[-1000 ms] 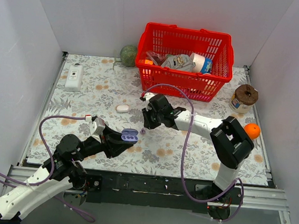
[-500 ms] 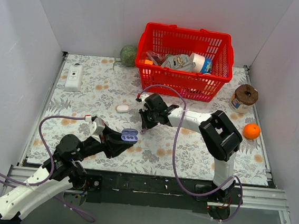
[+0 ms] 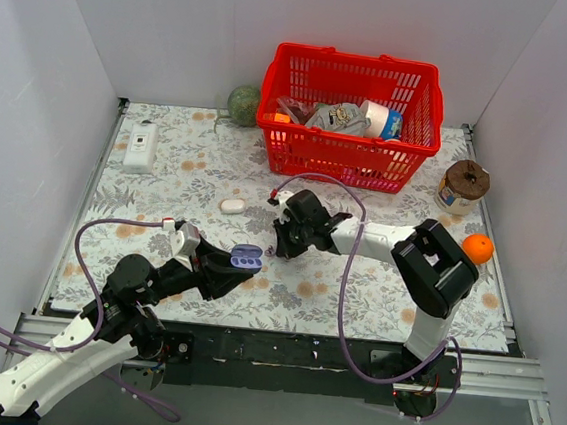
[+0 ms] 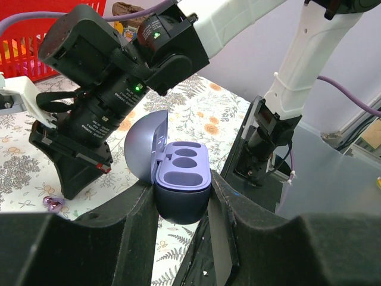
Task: Insert the wireless bluetooth earbuds into the charging case
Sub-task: Adjust the earbud at the center of the board.
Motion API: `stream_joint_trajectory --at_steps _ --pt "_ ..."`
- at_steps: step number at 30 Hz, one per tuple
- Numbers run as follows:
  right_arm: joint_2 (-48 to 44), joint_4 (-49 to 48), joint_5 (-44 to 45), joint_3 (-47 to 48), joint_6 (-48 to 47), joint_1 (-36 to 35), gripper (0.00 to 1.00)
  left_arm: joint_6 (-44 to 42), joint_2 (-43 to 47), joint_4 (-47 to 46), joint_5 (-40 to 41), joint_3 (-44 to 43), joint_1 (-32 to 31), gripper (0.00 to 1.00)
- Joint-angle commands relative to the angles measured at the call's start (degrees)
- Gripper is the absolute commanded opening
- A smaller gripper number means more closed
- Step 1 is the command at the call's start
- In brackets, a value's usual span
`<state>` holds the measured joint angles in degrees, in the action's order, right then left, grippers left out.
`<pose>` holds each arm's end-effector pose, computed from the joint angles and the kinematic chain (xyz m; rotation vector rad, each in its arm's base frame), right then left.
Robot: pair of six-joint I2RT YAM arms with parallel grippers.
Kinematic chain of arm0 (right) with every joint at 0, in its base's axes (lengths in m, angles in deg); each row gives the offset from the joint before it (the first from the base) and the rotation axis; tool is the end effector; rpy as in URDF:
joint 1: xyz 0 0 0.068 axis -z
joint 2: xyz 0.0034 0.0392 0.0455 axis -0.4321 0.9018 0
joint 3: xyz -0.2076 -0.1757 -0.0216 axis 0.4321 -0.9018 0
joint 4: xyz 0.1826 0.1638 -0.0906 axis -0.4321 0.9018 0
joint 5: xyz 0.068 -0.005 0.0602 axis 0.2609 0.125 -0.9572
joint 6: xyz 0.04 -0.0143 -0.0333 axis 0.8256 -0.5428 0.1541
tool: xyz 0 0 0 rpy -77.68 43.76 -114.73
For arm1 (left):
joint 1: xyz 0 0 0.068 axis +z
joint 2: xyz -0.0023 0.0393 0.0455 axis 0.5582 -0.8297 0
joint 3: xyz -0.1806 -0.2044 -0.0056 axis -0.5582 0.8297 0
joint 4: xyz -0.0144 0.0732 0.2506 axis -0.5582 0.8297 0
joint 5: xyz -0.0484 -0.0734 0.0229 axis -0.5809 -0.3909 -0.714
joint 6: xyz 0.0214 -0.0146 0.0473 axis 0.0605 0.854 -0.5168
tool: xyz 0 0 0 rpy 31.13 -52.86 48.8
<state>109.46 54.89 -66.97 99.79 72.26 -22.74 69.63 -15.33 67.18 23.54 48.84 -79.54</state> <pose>0.2467 0.2860 0.1591 -0.8471 2.3561 0.6616 0.0683 -0.0863 0.2689 0.1287 1.7523 -1.6369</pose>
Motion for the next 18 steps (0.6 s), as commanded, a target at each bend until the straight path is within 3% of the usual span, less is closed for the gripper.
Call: stream_joint_trajectory --at_steps 1,18 --pt "-2.1 -1.2 -1.7 -1.8 1.3 -1.8 0.01 0.1 -0.5 -0.9 -0.7 -1.4 -0.2 0.0" --pt "6.2 1.2 0.8 8.9 2.9 -3.5 0.01 0.1 -0.7 -0.9 -0.4 -1.3 -0.2 0.0"
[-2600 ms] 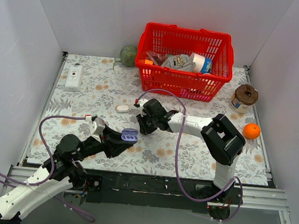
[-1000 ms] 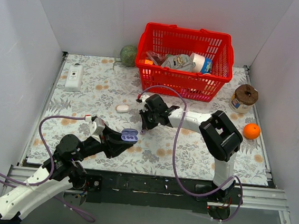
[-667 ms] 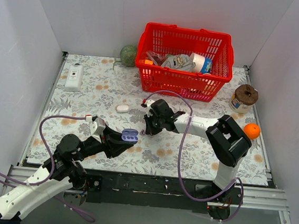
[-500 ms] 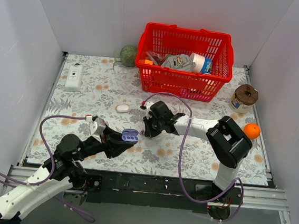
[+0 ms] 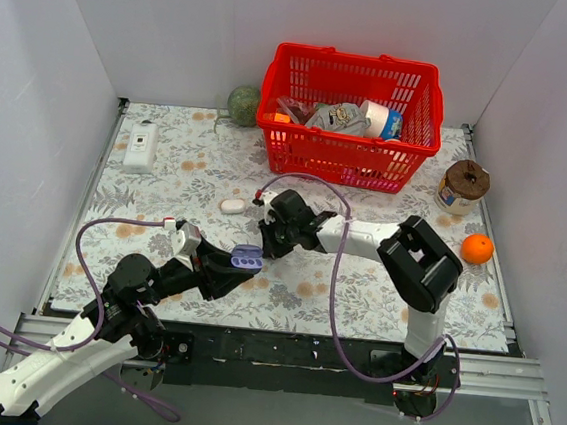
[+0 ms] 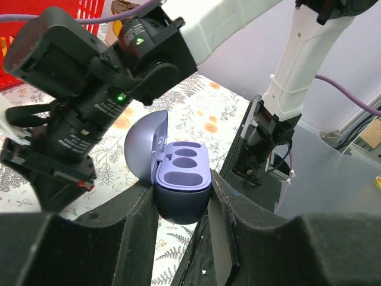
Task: Insert the wireless bluetooth earbuds into the charging case
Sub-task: Adjust the earbud at the center of the board.
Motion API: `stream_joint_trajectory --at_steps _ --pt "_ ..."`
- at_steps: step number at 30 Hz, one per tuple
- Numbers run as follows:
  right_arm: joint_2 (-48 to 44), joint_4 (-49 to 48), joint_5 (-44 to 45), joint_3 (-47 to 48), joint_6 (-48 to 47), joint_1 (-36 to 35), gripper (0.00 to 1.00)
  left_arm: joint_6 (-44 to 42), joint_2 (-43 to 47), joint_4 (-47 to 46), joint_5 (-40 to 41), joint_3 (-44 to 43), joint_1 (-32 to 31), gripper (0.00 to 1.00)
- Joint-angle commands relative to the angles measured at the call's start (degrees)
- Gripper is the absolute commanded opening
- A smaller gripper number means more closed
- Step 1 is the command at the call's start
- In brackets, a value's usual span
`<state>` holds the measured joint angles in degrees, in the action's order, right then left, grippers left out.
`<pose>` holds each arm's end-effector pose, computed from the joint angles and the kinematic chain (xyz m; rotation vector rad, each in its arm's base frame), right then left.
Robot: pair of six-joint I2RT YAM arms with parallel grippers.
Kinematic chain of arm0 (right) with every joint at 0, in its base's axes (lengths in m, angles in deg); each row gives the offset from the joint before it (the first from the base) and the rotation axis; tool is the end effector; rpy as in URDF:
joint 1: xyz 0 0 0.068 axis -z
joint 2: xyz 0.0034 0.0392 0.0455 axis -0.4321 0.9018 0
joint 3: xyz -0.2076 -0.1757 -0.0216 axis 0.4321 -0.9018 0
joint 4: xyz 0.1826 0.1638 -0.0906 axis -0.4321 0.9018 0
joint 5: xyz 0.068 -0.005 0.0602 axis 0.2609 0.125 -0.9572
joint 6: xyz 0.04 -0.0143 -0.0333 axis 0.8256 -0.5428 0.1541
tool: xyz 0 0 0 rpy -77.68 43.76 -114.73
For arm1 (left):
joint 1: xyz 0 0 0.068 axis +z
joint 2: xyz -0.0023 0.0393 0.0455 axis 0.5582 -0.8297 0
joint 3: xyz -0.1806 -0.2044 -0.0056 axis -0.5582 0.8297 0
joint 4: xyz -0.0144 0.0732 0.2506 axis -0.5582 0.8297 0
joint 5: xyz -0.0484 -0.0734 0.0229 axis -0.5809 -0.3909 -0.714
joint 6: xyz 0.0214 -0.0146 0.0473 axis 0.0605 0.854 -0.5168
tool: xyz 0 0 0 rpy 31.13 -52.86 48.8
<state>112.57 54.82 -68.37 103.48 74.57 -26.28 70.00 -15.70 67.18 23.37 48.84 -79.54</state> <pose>0.2377 0.3136 0.1582 -0.8889 2.3529 0.7361 0.0690 -0.0871 0.2683 0.1246 1.7623 -1.6410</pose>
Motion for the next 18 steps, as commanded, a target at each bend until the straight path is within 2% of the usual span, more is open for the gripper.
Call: stream_joint_trajectory --at_steps 1,6,8,9,12,15,18 --pt "4.3 1.5 2.7 6.9 0.4 0.1 0.01 -0.2 -0.3 -0.9 -0.2 -1.3 -0.3 0.0" --pt "7.2 2.2 2.7 11.9 -0.2 0.7 0.02 -0.3 -0.4 -1.0 0.1 -1.2 -0.2 0.0" --pt "7.7 3.1 1.9 13.9 -0.9 0.7 0.08 -0.4 -0.5 -0.9 0.2 -1.3 -0.2 0.0" --pt "7.4 3.2 2.0 13.8 -1.0 0.7 0.17 -0.4 -0.5 -0.9 0.2 -1.4 -0.2 0.0" --pt "3.8 0.7 1.9 10.8 -1.2 0.7 0.34 -0.3 -0.4 -0.9 0.3 -1.4 -0.2 0.0" --pt "-1.2 -0.7 0.8 6.3 -2.1 0.6 0.39 -0.3 0.0 -1.0 0.3 -1.3 -0.3 0.0" --pt "-5.3 -1.8 -2.2 2.8 -2.9 -0.8 0.38 -0.3 -0.1 -0.9 0.6 -1.4 -0.2 0.0"
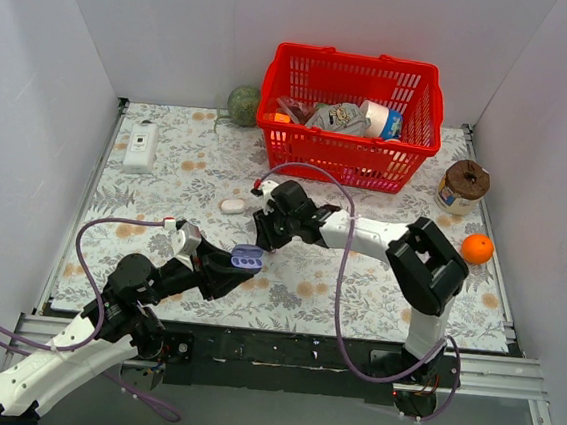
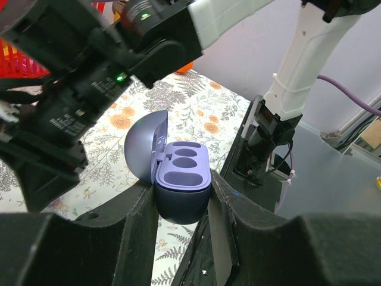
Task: Insert the wireless bluetooth earbuds into the charging case
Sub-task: Adjust the earbud at the center of the board.
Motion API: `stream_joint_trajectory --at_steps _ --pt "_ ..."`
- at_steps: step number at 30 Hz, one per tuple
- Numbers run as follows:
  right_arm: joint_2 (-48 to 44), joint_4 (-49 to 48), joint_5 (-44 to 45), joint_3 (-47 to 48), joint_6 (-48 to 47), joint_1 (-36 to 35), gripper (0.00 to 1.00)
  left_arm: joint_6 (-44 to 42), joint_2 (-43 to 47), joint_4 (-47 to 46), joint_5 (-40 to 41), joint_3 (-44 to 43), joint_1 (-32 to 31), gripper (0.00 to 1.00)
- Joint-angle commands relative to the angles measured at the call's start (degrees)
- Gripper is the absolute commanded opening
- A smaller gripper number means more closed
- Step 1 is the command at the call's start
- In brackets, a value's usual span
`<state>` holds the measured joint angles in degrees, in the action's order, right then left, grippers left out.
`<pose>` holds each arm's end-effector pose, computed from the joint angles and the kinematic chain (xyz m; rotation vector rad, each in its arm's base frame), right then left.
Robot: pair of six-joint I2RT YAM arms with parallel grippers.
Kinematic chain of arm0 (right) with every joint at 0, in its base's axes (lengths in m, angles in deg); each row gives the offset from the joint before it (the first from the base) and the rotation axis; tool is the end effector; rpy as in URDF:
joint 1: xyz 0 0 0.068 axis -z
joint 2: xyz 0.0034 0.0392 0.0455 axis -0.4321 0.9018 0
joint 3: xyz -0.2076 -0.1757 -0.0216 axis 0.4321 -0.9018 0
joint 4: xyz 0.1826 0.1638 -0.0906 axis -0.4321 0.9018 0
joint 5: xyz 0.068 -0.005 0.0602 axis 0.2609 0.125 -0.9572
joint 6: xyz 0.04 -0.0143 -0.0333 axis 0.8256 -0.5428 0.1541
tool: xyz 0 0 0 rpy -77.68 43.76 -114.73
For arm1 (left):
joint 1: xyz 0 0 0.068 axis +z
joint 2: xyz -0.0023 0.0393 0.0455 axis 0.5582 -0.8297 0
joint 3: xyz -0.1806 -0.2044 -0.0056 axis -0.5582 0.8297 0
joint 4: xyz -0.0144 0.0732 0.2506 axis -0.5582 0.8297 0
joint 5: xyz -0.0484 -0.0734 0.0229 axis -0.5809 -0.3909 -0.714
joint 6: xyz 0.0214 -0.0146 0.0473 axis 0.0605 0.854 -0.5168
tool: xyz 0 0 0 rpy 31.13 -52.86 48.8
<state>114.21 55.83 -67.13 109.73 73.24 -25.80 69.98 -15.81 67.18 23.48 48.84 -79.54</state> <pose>0.2544 0.3280 0.1784 -0.8768 2.2786 0.7293 0.0692 -0.0873 0.2681 0.1226 1.7640 -1.6387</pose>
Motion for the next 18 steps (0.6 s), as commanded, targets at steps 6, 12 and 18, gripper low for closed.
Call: stream_joint_trajectory --at_steps 6,12,18 --pt "-9.6 -3.7 -5.9 -8.4 -0.7 -6.9 0.18 -0.3 0.9 -0.9 1.1 -1.3 -0.2 0.0" --pt "-8.3 -5.5 -4.1 -9.9 2.8 -9.6 0.01 0.0 1.6 -0.8 1.2 -1.5 -0.3 0.0" --pt "-7.1 -5.0 -1.1 -10.7 2.9 -9.8 0.01 0.2 2.5 -0.4 1.1 -1.5 -0.2 0.0"
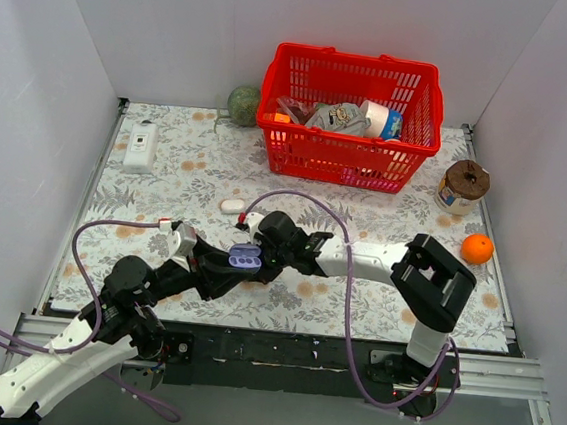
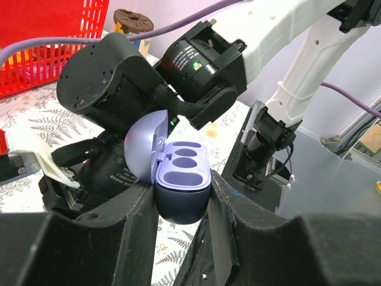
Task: Insert the wireless bluetooth earbuds into the charging case
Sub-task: Adjust the earbud at the center of the board.
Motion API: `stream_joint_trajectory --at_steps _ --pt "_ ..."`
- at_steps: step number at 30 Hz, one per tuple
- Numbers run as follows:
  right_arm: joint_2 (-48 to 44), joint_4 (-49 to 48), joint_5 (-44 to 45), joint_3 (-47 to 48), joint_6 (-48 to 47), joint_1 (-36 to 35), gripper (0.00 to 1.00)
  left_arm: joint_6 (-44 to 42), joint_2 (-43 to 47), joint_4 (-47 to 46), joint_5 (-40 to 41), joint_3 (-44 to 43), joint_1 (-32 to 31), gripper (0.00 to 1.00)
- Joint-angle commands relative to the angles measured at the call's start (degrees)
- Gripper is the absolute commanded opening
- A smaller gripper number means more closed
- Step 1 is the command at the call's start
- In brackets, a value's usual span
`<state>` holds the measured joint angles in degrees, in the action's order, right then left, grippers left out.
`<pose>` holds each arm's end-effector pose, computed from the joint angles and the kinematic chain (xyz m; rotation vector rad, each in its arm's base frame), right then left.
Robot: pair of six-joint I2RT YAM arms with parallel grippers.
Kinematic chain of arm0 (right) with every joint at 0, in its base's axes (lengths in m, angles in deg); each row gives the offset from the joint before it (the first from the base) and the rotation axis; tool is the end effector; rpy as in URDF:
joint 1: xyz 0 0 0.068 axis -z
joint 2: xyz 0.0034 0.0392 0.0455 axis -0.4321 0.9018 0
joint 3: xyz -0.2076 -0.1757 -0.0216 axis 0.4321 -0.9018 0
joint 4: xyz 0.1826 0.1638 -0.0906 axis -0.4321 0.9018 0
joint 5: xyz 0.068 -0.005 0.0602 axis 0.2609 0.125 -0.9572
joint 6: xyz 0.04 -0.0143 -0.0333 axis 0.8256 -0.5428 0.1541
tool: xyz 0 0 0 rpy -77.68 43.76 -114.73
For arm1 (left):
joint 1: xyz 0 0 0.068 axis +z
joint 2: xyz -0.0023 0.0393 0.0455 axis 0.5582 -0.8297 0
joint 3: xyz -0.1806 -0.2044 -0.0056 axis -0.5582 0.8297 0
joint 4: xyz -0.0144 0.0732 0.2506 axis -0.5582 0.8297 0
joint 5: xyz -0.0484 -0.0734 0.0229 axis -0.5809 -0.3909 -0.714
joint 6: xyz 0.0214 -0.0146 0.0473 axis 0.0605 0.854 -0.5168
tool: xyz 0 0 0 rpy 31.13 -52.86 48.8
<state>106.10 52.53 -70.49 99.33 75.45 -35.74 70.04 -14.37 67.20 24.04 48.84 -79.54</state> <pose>0.1732 0.3334 0.1811 -1.0751 2.2333 0.8930 0.0668 -0.0843 0.2704 0.1179 1.7344 -1.6427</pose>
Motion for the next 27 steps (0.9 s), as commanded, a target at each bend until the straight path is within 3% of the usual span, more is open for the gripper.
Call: stream_joint_trajectory --at_steps 1,13,27 --pt "1.7 -1.6 2.7 -0.2 0.5 0.3 0.01 0.3 1.2 -0.5 0.5 -1.4 -0.2 0.0" --pt "6.4 1.7 5.7 3.6 -2.2 1.0 0.01 0.1 0.8 -0.4 0.5 -1.5 -0.2 0.0" --pt "11.6 4.5 3.4 12.1 -7.6 4.0 0.04 -0.1 0.7 -0.4 0.8 -1.4 -0.2 0.0"
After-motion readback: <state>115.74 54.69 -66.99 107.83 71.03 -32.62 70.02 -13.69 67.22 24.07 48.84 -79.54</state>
